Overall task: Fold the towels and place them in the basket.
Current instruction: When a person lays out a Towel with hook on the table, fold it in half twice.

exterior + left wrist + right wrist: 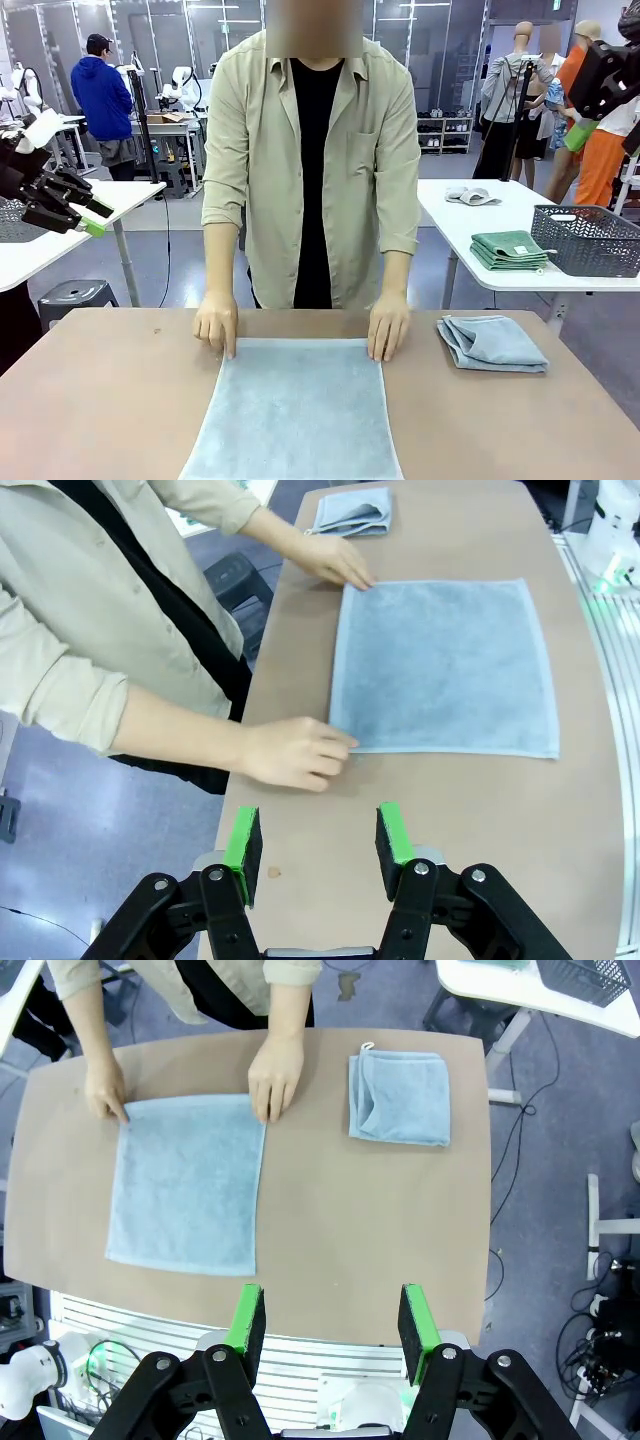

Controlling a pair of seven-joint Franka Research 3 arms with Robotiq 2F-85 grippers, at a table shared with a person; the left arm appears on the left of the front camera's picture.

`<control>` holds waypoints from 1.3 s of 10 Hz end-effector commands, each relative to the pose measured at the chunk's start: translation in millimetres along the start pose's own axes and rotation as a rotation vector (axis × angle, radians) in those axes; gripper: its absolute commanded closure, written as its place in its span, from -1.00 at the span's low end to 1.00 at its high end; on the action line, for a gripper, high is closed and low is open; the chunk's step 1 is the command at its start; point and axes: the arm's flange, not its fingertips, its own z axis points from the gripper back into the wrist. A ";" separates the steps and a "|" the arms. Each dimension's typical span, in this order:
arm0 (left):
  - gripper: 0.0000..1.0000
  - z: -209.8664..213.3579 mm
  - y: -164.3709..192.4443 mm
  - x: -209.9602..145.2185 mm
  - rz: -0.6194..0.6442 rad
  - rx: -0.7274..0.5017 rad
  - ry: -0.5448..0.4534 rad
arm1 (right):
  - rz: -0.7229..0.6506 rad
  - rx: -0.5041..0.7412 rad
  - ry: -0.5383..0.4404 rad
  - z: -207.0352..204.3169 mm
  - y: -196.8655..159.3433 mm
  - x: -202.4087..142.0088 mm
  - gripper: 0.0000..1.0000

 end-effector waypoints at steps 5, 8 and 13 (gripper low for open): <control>-0.20 -0.6 0.0 1.0 -0.002 -0.001 0.000 | -0.002 0.000 -0.002 0.9 -0.3 -0.1 -0.36; -0.20 -0.6 0.0 1.0 -0.002 -0.001 0.000 | -0.002 0.000 -0.002 0.9 -0.3 -0.1 -0.36; -0.20 -30.4 -15.9 77.9 -0.091 -0.029 0.205 | 0.370 -0.107 0.040 -1.6 56.5 9.3 -0.36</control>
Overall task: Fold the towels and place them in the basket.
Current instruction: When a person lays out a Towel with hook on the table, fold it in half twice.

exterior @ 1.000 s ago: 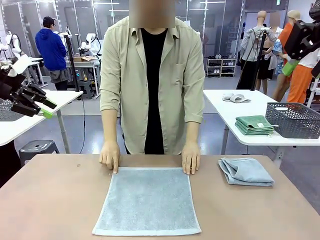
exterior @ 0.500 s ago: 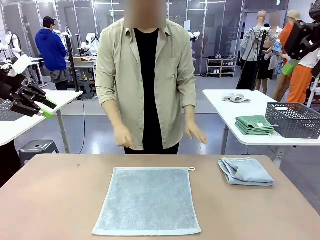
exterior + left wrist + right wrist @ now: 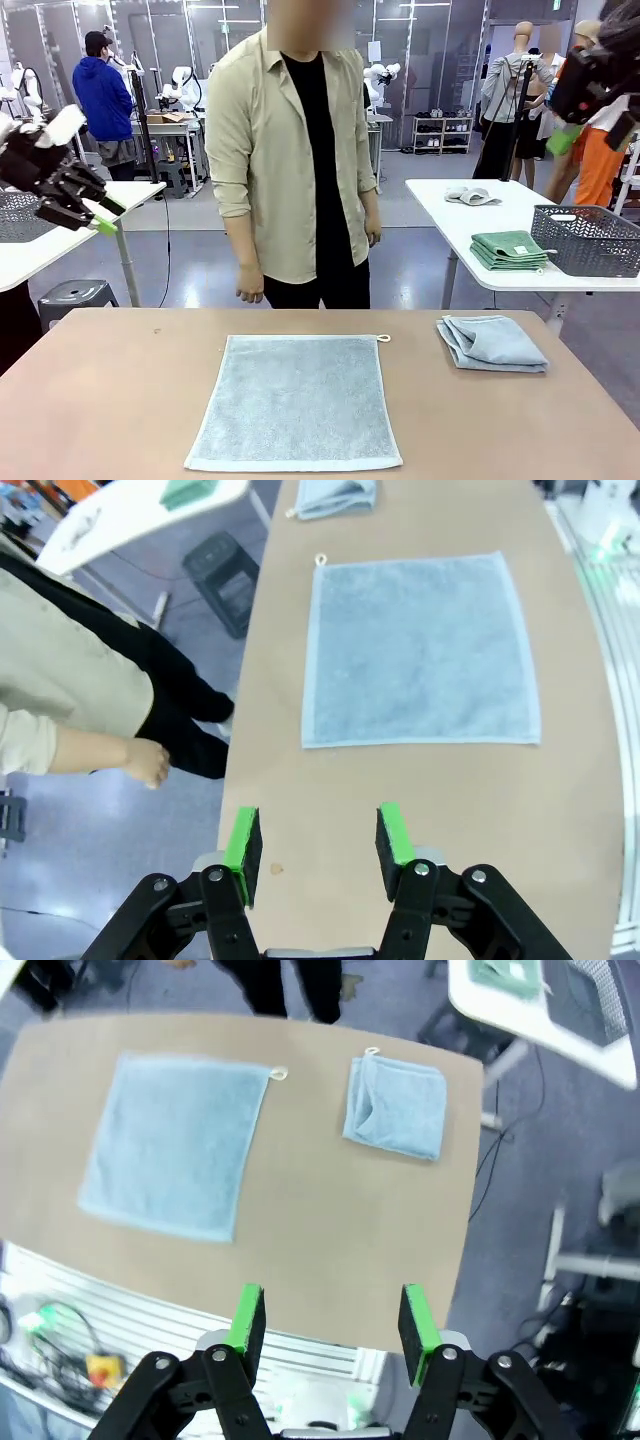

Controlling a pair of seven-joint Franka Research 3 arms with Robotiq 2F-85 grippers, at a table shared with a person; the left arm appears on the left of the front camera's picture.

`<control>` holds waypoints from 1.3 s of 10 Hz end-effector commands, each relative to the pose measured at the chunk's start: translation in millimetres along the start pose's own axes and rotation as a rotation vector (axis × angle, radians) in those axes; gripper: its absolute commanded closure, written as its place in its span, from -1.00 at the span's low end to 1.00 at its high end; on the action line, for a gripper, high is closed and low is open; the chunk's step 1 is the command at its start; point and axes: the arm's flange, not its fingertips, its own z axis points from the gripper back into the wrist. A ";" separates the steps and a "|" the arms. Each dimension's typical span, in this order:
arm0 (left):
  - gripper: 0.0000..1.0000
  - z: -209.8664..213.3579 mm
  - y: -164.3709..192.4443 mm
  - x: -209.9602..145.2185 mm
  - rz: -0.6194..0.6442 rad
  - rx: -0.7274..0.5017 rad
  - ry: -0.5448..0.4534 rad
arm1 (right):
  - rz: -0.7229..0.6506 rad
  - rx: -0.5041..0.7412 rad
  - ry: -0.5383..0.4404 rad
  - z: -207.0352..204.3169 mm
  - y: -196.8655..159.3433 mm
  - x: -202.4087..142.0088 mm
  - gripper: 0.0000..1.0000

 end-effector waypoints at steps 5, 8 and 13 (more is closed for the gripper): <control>-0.20 -111.8 -27.7 142.4 -0.109 -0.184 0.419 | 0.818 0.023 0.176 -87.6 106.6 20.0 -0.36; -0.20 -146.7 -53.3 161.5 -0.039 -0.301 0.556 | 1.089 0.141 0.211 -168.4 123.6 -19.4 -0.36; -0.20 -154.0 -80.2 163.4 0.034 -0.369 0.664 | 1.278 0.242 0.071 -248.0 139.2 -36.9 -0.36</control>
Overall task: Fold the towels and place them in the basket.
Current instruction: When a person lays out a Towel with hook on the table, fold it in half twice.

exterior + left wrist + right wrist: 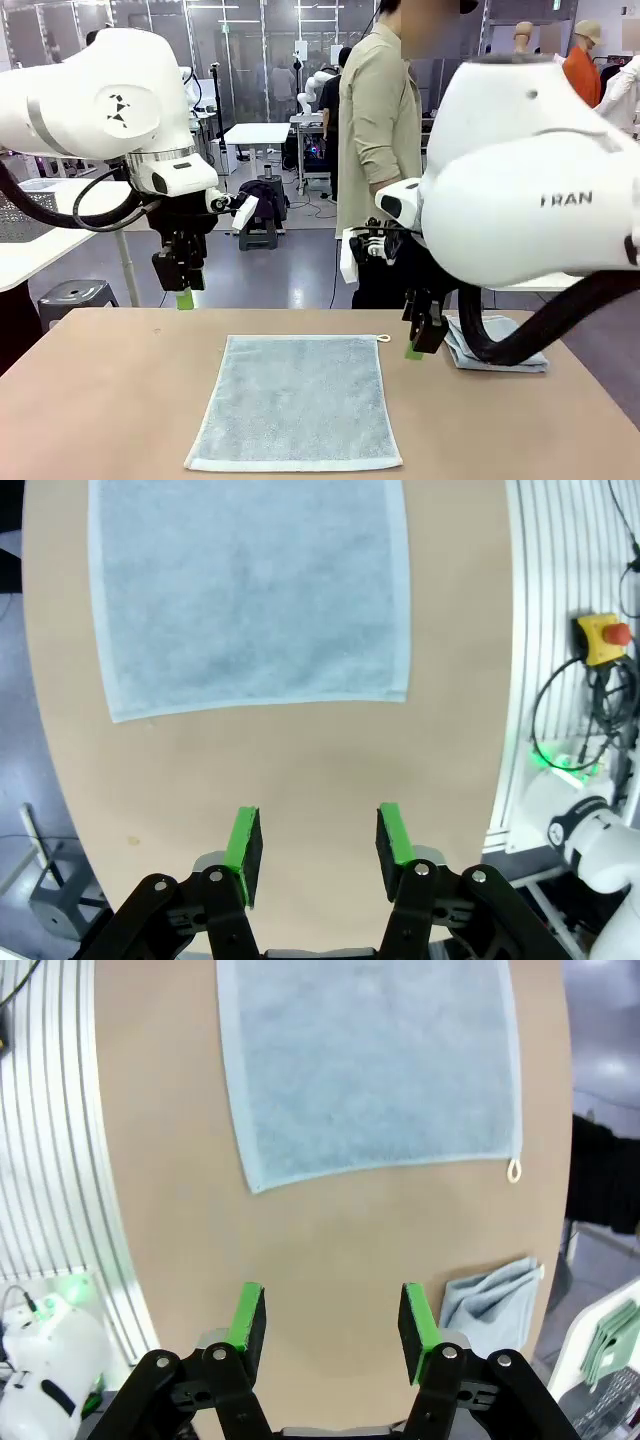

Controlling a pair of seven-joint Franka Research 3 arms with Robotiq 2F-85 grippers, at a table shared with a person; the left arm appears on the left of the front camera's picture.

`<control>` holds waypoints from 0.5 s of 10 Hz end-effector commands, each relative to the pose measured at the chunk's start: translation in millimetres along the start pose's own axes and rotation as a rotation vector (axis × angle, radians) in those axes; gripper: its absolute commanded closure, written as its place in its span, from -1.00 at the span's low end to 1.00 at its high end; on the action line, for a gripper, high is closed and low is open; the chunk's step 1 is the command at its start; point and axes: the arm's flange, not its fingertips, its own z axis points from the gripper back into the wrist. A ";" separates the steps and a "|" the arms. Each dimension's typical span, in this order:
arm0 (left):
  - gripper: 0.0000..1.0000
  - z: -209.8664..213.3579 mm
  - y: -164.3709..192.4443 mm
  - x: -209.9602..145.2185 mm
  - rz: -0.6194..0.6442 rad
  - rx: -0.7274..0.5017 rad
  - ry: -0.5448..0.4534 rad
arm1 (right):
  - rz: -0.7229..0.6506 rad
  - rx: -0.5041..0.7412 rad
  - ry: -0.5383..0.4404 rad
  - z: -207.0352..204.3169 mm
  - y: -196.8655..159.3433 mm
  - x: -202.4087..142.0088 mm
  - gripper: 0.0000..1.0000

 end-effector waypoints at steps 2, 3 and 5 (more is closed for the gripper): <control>-0.20 -7.3 -24.9 1.8 0.025 -0.043 0.065 | 0.068 0.044 0.011 -3.5 -28.9 11.6 -0.36; -0.20 -12.7 -33.4 1.4 0.038 -0.051 0.077 | 0.076 0.049 0.032 -2.9 -34.6 16.3 -0.36; -0.20 -22.2 -40.0 -4.0 0.052 -0.052 0.064 | 0.054 0.090 0.088 -5.2 -40.9 22.2 -0.36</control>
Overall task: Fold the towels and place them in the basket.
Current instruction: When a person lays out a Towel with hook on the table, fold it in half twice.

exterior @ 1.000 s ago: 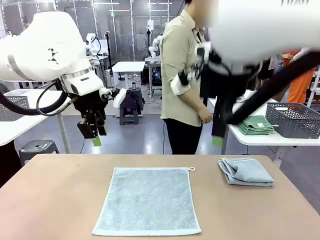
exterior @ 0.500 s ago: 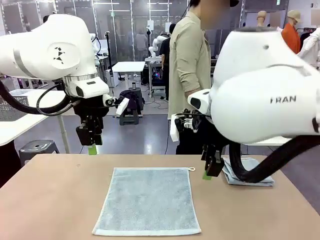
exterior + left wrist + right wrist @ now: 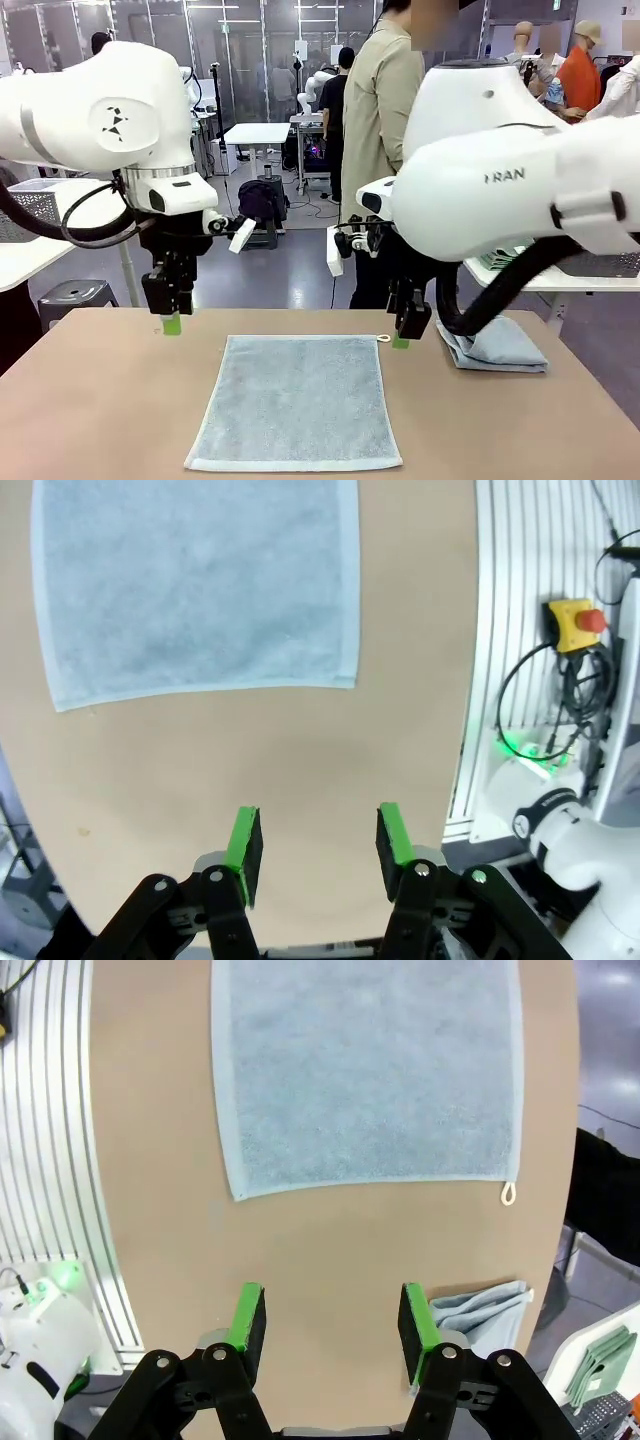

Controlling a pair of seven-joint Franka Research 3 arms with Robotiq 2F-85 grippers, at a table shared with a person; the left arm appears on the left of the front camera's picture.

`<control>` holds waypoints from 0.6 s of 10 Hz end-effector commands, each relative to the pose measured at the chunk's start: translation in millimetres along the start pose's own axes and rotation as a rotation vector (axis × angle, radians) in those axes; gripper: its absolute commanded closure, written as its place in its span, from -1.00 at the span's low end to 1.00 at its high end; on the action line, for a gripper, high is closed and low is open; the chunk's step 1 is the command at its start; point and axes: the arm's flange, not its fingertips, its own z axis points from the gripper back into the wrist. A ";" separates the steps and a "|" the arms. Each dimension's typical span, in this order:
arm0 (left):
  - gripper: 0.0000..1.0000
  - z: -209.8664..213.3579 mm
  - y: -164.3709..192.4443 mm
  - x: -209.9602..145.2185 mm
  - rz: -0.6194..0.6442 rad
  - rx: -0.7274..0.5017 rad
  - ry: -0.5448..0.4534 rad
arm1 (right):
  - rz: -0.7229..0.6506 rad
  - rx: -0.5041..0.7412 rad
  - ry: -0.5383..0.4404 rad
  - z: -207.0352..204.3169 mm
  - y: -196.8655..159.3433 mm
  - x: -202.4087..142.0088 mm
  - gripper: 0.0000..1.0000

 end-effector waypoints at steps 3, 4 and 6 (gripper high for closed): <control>-0.20 -19.0 -16.4 -8.3 0.011 0.101 -0.005 | 0.003 0.079 0.086 -1.0 -13.7 7.9 -0.36; -0.20 -21.8 -16.5 -8.4 0.013 0.135 -0.015 | -0.005 0.078 0.088 -0.6 -14.7 10.0 -0.36; -0.20 -13.5 -10.0 -5.9 0.006 0.070 -0.020 | -0.002 0.082 0.063 -4.5 -9.0 6.0 -0.36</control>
